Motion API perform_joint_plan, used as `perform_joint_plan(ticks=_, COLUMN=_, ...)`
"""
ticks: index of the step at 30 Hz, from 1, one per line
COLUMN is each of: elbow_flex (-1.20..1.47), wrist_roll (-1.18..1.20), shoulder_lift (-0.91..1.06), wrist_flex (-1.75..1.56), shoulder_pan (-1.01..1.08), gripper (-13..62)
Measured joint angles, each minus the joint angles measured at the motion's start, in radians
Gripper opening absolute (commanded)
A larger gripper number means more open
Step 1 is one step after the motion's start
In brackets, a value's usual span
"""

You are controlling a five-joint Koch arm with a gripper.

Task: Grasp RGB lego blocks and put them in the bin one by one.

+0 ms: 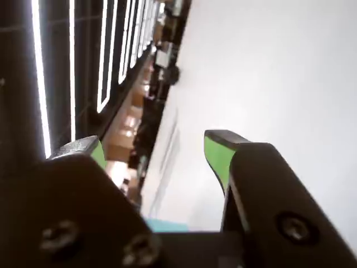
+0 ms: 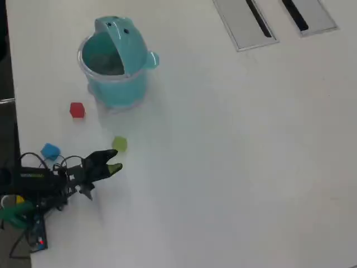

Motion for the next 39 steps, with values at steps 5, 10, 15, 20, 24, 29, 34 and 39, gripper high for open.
perform_joint_plan(ticks=5, elbow_flex=-0.064, wrist_roll=-0.118, shoulder_lift=0.0, wrist_flex=-0.012, shoulder_pan=-0.083, gripper=32.3)
perform_joint_plan(ticks=10, elbow_flex=-0.12, wrist_roll=-0.247, shoulder_lift=0.0, wrist_flex=-0.048, shoulder_pan=-0.224, gripper=32.3)
perform_joint_plan(ticks=15, elbow_flex=-0.219, wrist_roll=-0.287, shoulder_lift=0.0, wrist_flex=-0.048, shoulder_pan=-0.284, gripper=32.3)
perform_joint_plan(ticks=20, elbow_flex=-0.433, wrist_roll=-0.293, shoulder_lift=0.0, wrist_flex=0.117, shoulder_pan=-0.304, gripper=32.5)
perform_joint_plan(ticks=24, elbow_flex=-0.561, wrist_roll=-0.293, shoulder_lift=0.002, wrist_flex=0.298, shoulder_pan=-0.36, gripper=32.5)
perform_joint_plan(ticks=29, elbow_flex=-0.802, wrist_roll=-0.402, shoulder_lift=0.002, wrist_flex=0.566, shoulder_pan=-0.477, gripper=32.5)
perform_joint_plan(ticks=34, elbow_flex=-0.928, wrist_roll=-0.588, shoulder_lift=0.002, wrist_flex=0.874, shoulder_pan=-0.663, gripper=32.6)
perform_joint_plan(ticks=39, elbow_flex=-0.963, wrist_roll=-0.859, shoulder_lift=0.002, wrist_flex=1.089, shoulder_pan=-0.824, gripper=32.2)
